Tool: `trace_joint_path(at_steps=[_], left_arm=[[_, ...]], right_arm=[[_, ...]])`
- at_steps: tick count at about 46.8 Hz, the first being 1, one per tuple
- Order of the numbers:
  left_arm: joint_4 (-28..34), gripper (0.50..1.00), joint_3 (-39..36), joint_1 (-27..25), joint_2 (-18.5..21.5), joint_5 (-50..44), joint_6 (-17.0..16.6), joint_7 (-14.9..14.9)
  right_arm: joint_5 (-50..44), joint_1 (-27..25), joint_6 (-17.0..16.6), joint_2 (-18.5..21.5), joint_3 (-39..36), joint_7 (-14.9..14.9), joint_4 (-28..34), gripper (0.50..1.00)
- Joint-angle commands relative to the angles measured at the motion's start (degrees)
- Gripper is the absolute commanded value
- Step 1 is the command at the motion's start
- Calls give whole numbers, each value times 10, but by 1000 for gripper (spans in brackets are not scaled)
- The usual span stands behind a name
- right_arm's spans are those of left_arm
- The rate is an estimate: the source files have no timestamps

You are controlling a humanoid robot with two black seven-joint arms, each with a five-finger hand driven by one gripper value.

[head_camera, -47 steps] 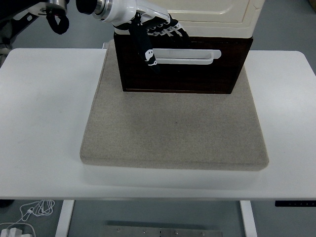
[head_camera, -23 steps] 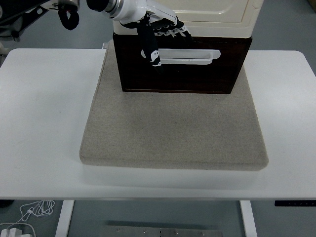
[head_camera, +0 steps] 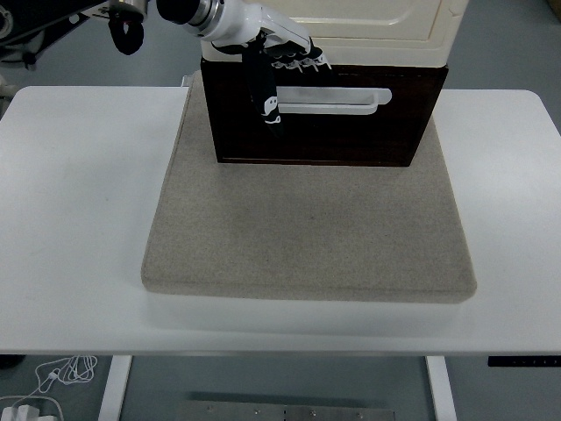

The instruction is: Open the drawer under the combination cabinet

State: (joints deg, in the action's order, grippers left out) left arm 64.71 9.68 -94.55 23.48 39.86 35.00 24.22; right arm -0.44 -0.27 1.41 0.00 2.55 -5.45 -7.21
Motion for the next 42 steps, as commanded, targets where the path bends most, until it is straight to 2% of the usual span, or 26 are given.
trace_joint_path(at_steps=[1, 6, 15, 31, 42], left_arm=[[-5, 988, 0, -1, -3, 0, 0, 0], [-6, 988, -1, 0, -4, 3, 0, 2], [-20, 984, -20, -1, -35, 7, 0, 5], [-29, 984, -21, 2, -38, 8, 0, 5], [-53, 981, -24, 2, -61, 9, 0, 5]], right_arm=[[0, 0, 0, 0, 0, 0, 0, 928], [0, 0, 0, 0, 0, 0, 0, 928], [0, 0, 0, 0, 0, 0, 0, 928], [0, 0, 0, 0, 0, 0, 0, 928], [0, 0, 0, 0, 0, 0, 0, 928]])
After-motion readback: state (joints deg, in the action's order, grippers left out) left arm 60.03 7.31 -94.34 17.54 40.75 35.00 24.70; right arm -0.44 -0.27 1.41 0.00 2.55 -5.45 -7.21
